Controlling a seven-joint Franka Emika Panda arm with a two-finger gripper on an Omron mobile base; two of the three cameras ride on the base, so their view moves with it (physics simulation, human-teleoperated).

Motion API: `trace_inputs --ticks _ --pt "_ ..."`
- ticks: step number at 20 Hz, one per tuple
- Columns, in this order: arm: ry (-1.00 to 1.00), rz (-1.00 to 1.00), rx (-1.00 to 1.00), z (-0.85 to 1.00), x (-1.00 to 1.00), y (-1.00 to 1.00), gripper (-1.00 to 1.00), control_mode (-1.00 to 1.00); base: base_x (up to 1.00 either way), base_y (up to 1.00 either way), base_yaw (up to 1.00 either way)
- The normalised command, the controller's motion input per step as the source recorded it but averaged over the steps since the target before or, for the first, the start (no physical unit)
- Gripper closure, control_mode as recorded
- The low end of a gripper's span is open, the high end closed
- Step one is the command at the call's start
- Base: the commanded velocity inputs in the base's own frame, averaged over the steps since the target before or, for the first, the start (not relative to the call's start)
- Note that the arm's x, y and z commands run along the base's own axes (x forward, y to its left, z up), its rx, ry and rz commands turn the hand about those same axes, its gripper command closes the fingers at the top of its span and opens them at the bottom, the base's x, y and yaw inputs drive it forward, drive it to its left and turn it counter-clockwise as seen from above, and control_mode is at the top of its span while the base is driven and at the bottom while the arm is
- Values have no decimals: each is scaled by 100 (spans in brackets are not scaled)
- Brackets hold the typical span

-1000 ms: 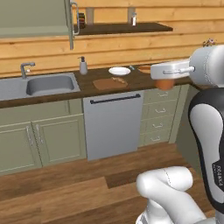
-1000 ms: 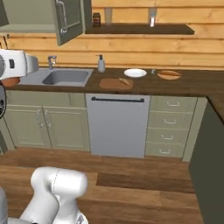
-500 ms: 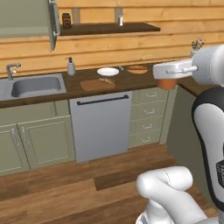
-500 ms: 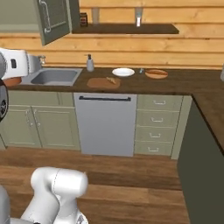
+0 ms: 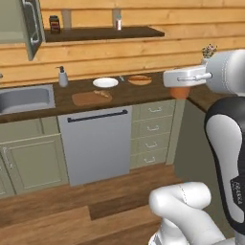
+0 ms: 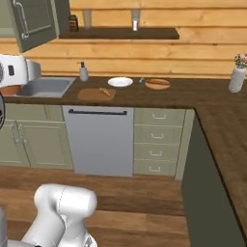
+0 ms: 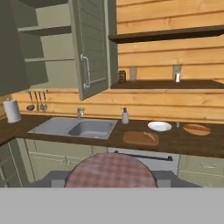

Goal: From the different types of pastries on the counter, select a croissant and place it on the cutting board. Then retrieve a jar of jam from the cabinet and place it alongside the croissant on the cutting board.

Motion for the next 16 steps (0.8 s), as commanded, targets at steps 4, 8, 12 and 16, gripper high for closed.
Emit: trace_inputs --ticks 4,8,12,16 --pt "0 0 0 0 0 0 100 100 81 -26 -7" --pt "0 0 0 0 0 0 100 100 100 9 -11" --pt "0 0 0 0 0 0 100 100 97 11 -9" --pt "0 0 0 0 0 0 100 100 73 14 -7"
